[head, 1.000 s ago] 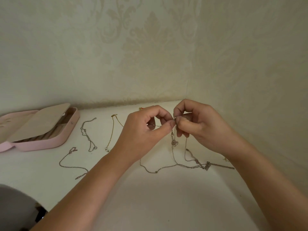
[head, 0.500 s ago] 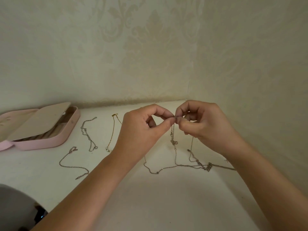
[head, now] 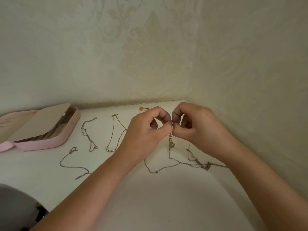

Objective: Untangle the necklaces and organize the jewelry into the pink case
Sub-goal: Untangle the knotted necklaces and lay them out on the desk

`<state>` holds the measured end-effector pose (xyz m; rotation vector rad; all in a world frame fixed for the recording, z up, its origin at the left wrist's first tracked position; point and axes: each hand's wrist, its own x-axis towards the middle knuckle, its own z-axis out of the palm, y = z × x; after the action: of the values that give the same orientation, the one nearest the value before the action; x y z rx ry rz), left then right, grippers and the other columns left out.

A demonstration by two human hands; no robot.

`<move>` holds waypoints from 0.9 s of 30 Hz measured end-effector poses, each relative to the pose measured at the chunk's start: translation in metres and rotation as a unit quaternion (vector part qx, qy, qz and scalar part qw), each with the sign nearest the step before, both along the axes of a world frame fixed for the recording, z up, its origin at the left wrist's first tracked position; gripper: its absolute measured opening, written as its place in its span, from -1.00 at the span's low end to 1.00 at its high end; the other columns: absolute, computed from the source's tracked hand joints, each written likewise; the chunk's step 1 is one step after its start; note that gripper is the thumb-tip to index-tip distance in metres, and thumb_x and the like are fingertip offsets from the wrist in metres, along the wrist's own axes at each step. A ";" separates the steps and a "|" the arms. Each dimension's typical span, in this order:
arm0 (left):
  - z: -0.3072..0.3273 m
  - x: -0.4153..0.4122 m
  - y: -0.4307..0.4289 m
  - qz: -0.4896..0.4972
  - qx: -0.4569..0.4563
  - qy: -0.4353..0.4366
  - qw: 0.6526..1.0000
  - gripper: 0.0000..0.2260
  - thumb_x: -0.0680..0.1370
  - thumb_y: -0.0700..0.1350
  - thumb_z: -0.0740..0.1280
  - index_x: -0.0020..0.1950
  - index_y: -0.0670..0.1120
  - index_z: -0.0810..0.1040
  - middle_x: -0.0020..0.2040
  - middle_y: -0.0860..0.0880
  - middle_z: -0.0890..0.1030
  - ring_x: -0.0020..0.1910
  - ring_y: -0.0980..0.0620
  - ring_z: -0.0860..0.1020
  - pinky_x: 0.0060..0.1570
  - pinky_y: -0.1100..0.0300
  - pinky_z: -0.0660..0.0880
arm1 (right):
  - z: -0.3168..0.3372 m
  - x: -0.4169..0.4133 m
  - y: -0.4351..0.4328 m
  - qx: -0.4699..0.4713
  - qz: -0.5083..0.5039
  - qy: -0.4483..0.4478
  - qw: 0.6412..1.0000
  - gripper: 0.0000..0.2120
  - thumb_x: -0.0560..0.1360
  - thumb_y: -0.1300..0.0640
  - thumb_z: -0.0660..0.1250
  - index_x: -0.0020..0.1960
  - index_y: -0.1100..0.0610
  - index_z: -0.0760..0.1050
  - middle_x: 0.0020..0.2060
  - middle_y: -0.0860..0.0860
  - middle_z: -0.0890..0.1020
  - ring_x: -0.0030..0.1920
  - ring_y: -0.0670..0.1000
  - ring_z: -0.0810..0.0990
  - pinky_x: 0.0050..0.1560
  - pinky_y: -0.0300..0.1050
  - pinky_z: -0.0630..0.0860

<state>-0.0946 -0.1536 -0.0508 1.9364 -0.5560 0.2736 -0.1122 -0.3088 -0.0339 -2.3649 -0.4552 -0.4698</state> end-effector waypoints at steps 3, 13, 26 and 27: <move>0.000 0.003 0.001 -0.020 -0.008 0.022 1.000 -0.91 0.49 -0.16 0.37 -0.20 -0.01 0.55 -0.56 0.15 0.28 -0.50 0.15 0.24 -0.45 0.39 0.22 | -0.001 0.000 0.001 0.054 0.007 0.002 0.999 -0.85 0.42 0.19 0.39 -0.25 0.03 0.45 -0.50 -0.23 0.46 -0.47 -0.12 0.38 -0.45 -0.36 0.27; -0.005 0.004 0.004 -0.033 0.049 -0.022 0.998 -0.82 0.47 -0.12 0.41 -0.26 0.09 0.49 -0.30 0.24 0.49 -0.34 0.17 0.31 -0.30 0.38 0.30 | -0.011 0.011 -0.006 0.277 0.149 0.273 0.909 -0.82 0.49 0.22 0.19 -0.28 0.18 0.42 -0.41 0.01 0.43 -0.37 -0.06 0.37 -0.32 -0.26 0.34; -0.004 0.013 0.006 -0.099 0.010 0.110 0.989 -0.78 0.52 -0.17 0.36 -0.31 0.06 0.55 -0.51 0.18 0.35 -0.50 0.18 0.22 -0.46 0.33 0.20 | -0.009 0.012 -0.018 0.152 0.142 0.223 0.952 -0.81 0.48 0.36 0.32 -0.26 0.15 0.49 -0.48 -0.04 0.40 -0.44 -0.09 0.29 -0.39 -0.28 0.25; -0.005 0.013 0.006 -0.104 0.016 0.113 0.988 -0.79 0.53 -0.19 0.35 -0.29 0.03 0.56 -0.51 0.19 0.36 -0.51 0.19 0.23 -0.47 0.36 0.21 | -0.009 0.012 -0.018 0.145 0.134 0.203 0.959 -0.82 0.46 0.35 0.35 -0.26 0.14 0.50 -0.47 -0.02 0.40 -0.42 -0.08 0.29 -0.38 -0.25 0.24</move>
<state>-0.0815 -0.1479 -0.0556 1.8918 -0.6069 -0.0876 -0.1005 -0.3264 -0.0434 -2.0045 -0.4679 0.0745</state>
